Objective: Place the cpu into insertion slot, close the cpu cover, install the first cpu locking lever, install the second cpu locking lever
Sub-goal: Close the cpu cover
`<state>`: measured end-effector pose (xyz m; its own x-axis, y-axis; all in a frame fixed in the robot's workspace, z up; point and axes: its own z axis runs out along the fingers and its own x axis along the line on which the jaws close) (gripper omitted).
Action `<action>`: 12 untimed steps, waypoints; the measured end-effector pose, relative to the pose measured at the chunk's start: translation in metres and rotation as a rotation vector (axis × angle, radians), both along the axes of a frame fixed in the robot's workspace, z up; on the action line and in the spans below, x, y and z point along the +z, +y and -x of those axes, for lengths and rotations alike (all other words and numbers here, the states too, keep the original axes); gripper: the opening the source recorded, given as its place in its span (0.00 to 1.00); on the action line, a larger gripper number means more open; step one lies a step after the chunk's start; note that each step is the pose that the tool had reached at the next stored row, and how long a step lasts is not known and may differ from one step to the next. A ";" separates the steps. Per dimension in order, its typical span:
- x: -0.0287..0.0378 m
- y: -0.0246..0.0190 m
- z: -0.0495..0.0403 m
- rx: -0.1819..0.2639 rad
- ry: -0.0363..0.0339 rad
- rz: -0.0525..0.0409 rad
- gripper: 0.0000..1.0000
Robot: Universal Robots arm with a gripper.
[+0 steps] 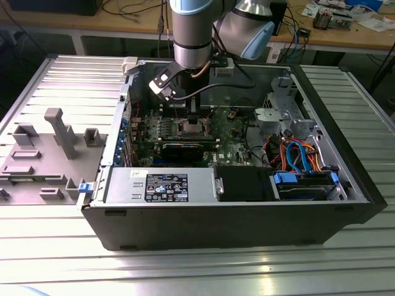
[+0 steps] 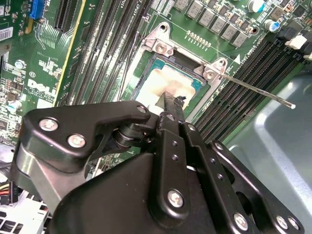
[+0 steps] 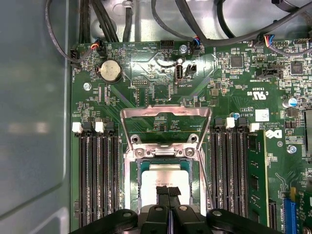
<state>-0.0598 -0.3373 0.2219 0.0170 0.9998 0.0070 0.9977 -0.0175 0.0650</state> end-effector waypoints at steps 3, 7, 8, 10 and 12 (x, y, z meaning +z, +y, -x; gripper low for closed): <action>0.0007 0.0000 0.0000 0.000 0.0000 0.0000 0.11; 0.0011 0.0000 0.0000 0.000 0.0000 0.0001 0.11; 0.0013 0.0000 0.0000 0.000 0.0001 0.0001 0.11; 0.0019 0.0000 0.0000 0.000 -0.0001 -0.0001 0.11; 0.0027 0.0000 0.0000 0.000 0.0001 0.0001 0.11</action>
<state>-0.0598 -0.3373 0.2247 0.0170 0.9998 0.0068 0.9977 -0.0174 0.0649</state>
